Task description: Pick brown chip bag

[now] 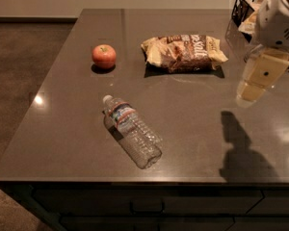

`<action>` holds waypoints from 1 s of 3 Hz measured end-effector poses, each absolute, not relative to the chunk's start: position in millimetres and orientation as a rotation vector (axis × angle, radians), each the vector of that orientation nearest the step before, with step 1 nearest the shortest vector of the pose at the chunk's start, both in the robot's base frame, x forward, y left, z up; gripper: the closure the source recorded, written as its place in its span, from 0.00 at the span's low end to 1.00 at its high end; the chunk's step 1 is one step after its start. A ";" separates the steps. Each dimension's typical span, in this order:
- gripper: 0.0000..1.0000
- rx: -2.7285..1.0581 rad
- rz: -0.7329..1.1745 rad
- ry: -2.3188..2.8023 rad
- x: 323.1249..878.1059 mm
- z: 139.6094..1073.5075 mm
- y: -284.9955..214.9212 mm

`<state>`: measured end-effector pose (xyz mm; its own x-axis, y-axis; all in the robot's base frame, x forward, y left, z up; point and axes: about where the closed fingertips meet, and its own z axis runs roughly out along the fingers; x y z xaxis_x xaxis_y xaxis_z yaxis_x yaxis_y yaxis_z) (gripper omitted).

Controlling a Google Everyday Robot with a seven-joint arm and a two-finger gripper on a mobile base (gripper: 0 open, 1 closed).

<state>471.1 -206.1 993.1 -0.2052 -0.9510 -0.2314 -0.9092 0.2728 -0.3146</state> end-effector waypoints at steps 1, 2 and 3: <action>0.00 -1.700 -0.184 2.144 514.7 990.6 -198.0; 0.00 -1.721 -0.191 2.120 561.4 981.9 -192.3; 0.00 -1.748 -0.184 2.099 607.0 963.3 -188.2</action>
Offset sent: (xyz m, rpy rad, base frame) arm 0.1530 0.0200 -0.0242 -0.0195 -0.0377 0.0651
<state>607.0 -188.2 963.3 -0.1367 -0.9661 -0.2189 -0.9134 0.2085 -0.3497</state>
